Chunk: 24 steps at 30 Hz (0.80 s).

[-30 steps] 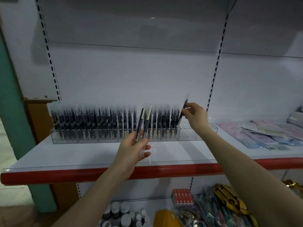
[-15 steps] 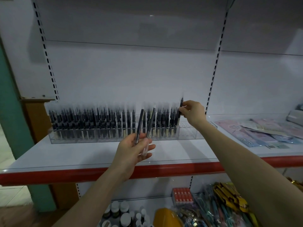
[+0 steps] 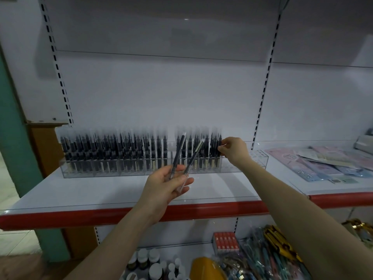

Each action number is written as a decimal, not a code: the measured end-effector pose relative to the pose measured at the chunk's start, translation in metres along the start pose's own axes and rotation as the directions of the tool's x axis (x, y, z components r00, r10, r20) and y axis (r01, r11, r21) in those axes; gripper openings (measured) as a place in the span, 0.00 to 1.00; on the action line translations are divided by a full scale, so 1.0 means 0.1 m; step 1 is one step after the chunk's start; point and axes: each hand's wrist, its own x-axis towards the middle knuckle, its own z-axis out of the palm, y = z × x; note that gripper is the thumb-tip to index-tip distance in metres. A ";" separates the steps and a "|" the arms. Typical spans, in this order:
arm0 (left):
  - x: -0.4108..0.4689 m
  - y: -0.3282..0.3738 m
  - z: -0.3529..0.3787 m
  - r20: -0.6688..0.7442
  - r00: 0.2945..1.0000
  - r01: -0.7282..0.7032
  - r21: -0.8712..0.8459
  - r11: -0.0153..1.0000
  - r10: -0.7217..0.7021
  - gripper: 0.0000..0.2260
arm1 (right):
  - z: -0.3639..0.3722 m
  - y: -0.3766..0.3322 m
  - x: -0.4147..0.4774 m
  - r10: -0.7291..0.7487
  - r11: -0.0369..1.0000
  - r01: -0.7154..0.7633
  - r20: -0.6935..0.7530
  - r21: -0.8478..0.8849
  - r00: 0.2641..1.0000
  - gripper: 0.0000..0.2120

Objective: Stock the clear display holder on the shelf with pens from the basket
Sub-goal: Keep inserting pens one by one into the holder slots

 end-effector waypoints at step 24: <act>0.05 0.13 0.47 0.010 1.000 -0.009 -0.075 0.997 0.010 0.08 | -0.27 -0.02 -0.59 -0.792 0.602 0.745 -0.095 -0.287 0.603 0.14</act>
